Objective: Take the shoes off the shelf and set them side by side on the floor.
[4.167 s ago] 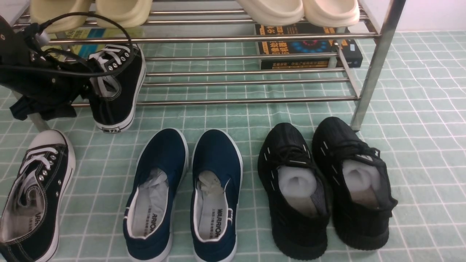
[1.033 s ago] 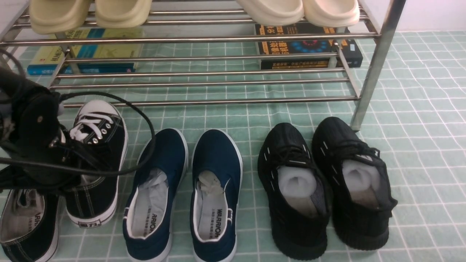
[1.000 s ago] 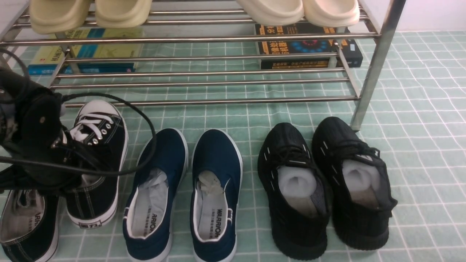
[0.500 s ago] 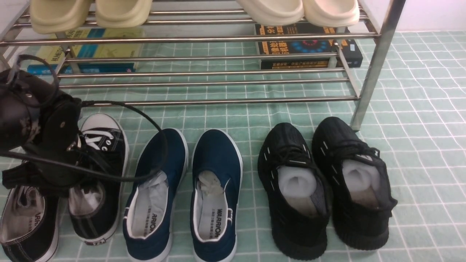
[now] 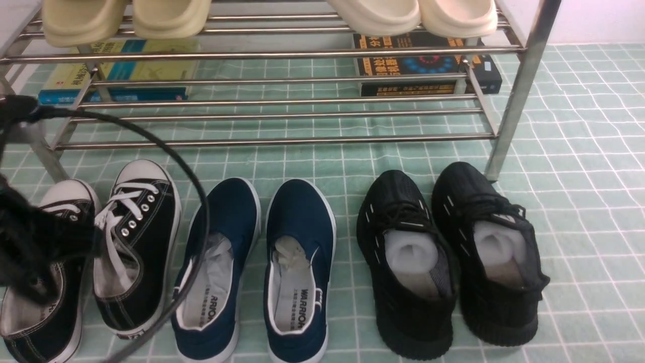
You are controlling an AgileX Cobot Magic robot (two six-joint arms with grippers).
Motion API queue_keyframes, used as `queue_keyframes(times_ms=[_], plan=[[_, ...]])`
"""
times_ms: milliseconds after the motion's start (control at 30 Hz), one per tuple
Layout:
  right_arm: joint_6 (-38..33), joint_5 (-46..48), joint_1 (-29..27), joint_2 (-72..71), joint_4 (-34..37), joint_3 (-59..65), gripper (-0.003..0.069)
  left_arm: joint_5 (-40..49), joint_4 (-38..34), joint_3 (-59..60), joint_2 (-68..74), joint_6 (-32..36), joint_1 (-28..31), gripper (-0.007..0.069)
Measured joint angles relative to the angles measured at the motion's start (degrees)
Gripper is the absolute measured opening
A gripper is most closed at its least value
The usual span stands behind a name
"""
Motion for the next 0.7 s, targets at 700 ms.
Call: queue_keyframes(times_ms=[700], plan=[[0.0, 0.0, 0.0, 0.0, 0.0, 0.0, 0.0239, -42.9, -16.4, 39.5, -47.9, 2.1, -3.1, 0.0004]])
